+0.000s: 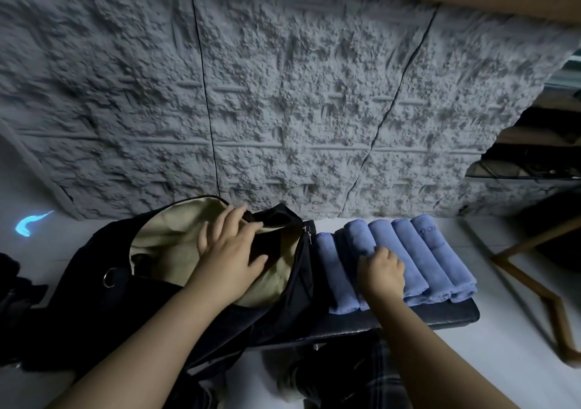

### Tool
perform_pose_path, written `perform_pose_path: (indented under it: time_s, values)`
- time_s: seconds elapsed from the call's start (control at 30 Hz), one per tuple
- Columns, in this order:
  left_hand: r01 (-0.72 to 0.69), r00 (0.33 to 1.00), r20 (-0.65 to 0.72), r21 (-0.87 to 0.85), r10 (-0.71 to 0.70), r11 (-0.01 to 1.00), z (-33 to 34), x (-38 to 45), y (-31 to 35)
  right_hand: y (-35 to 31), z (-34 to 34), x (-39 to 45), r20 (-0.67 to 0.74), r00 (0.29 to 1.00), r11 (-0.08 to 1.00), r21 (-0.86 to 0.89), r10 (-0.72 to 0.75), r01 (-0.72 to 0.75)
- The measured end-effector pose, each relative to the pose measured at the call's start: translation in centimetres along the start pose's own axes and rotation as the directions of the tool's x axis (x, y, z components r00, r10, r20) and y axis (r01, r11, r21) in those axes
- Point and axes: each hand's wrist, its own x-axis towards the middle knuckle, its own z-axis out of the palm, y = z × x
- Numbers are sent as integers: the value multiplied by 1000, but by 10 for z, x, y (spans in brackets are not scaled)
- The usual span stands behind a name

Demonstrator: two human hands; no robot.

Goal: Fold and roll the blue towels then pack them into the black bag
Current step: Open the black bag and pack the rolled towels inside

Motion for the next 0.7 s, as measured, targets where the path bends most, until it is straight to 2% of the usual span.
perform_pose_path:
  time_s: [0.1,0.2,0.5,0.6,0.7]
  values:
    - [-17,999,33,-61,19,998,2,-8,6,6,1,2,59,996,997,0,74,-74]
    - [-32,998,50,-86,37,996,5,-14,7,8,2,5,88,992,995,-53,91,-86]
    - [-72,997,-21,-146,70,987,2,-24,3,-13,17,5,162,981,975,-209,105,-70]
    - [-69,997,-29,-154,66,986,2,-27,-3,-14,18,7,185,974,989,-91,128,-113]
    - [-66,997,-43,-156,60,986,5,-29,-13,-13,14,7,150,986,995,55,70,-79]
